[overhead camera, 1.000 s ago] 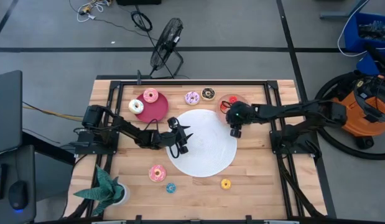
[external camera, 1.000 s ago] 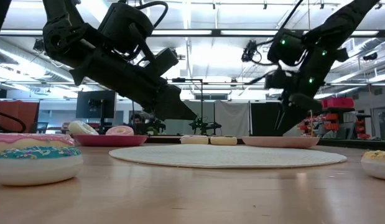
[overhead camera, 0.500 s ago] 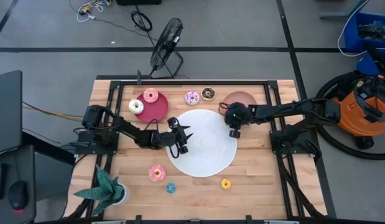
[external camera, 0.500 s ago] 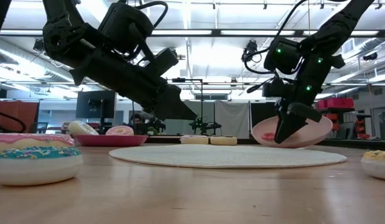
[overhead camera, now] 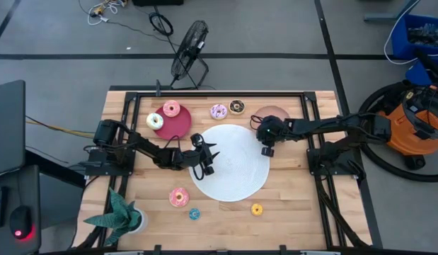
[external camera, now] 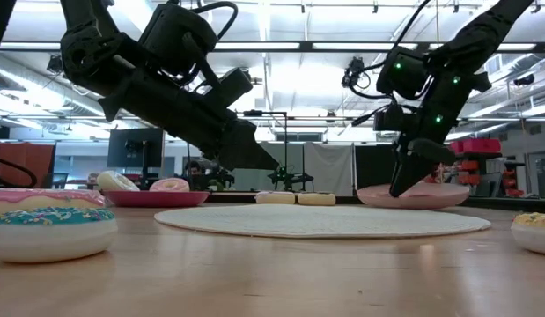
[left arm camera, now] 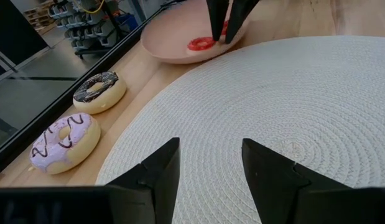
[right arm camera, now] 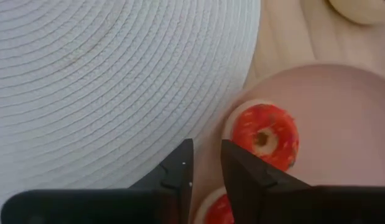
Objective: Pick & Place donuts
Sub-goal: Move the light pink plate to the center of the table
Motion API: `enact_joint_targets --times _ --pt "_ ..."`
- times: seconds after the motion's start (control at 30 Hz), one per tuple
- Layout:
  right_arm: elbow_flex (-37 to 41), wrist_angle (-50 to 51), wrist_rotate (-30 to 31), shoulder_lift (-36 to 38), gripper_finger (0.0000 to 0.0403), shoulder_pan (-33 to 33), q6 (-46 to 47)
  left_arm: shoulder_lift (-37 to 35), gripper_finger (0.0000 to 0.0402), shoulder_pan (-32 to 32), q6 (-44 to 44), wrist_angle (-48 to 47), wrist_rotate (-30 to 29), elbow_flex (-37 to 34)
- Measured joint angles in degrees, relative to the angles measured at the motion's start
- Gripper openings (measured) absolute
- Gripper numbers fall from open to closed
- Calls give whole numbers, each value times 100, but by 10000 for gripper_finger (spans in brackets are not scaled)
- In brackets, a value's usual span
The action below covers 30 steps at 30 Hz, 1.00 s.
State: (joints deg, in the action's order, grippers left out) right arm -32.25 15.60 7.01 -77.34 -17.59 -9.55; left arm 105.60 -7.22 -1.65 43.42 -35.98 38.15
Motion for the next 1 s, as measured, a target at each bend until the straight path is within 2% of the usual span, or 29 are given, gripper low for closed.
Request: enact_joint_targets --times 0.17,0.3,0.43,0.57,0.77,1.0 --pt "7 255 -66 368 98 0 172 0 177 4 0 0 1 0" --pt "7 335 -323 524 136 2 287 0 177 4 1 0 0 0" --pt "7 352 -33 397 178 5 297 0 177 4 0 2 1 0" --pt "7 355 113 126 189 5 244 -2 177 4 2 2 1 0" --pt "7 313 156 -168 144 5 263 -2 177 4 4 2 1 0" --pt "7 285 386 -206 37 7 226 -2 177 4 7 4 -1 0"
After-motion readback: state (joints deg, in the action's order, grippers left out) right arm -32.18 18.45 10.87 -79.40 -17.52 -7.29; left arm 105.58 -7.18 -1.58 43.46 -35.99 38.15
